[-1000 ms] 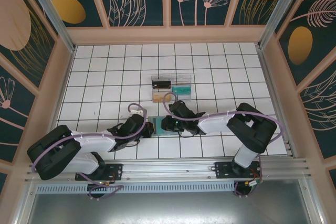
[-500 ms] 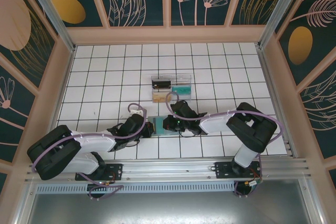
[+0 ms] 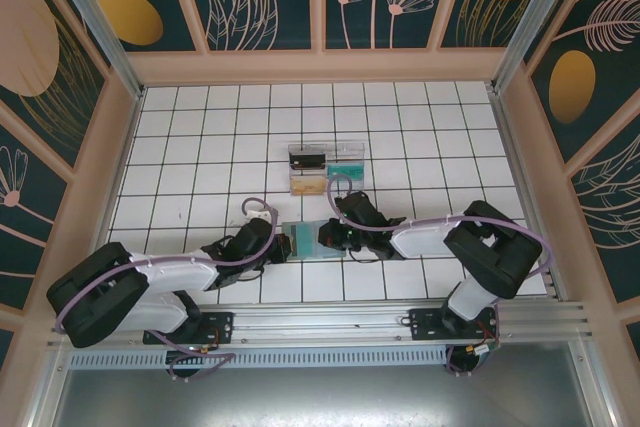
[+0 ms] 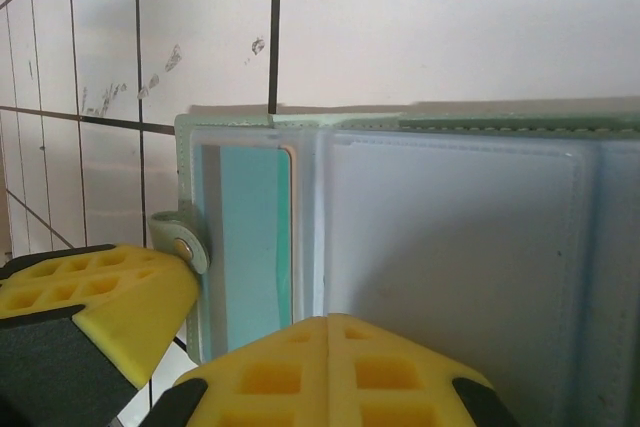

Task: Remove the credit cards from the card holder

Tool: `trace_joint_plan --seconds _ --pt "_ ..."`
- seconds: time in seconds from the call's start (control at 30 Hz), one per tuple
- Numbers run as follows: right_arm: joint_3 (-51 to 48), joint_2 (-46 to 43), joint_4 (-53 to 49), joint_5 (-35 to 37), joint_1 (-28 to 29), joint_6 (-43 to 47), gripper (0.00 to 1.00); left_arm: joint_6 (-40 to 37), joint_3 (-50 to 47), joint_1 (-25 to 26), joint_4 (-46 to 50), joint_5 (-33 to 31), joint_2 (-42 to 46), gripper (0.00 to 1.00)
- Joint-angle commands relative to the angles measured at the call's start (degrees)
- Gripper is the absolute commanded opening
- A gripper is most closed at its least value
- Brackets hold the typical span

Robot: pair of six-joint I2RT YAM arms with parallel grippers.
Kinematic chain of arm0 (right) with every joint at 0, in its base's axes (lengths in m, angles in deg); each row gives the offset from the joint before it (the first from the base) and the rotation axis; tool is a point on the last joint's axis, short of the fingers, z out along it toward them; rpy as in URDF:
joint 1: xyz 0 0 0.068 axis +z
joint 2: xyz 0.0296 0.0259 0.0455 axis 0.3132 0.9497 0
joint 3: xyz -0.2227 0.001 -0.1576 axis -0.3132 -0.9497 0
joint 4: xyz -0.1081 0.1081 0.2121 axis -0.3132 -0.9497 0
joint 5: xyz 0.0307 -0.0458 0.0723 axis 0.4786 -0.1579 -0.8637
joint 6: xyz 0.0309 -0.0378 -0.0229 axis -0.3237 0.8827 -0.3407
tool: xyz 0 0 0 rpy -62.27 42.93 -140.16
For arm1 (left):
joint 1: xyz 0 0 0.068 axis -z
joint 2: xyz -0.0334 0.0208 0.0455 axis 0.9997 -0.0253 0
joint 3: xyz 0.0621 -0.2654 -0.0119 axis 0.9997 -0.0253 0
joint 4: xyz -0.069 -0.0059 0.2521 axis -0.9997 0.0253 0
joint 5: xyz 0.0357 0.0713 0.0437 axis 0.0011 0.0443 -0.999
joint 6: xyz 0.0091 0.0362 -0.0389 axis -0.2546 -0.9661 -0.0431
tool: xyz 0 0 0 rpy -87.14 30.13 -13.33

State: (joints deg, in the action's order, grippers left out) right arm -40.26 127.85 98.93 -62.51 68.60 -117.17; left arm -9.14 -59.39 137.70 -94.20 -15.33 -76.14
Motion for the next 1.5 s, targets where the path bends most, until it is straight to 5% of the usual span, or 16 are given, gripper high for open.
trace_joint_plan --seconds 0.0,1.47 --pt "0.68 -1.11 -0.41 0.17 0.01 0.42 0.00 0.04 0.76 -0.28 2.63 -0.26 2.49 0.04" --pt "7.89 6.51 -7.23 -0.51 2.06 3.02 0.15 0.47 -0.10 -0.28 3.03 -0.17 -0.09 0.00"
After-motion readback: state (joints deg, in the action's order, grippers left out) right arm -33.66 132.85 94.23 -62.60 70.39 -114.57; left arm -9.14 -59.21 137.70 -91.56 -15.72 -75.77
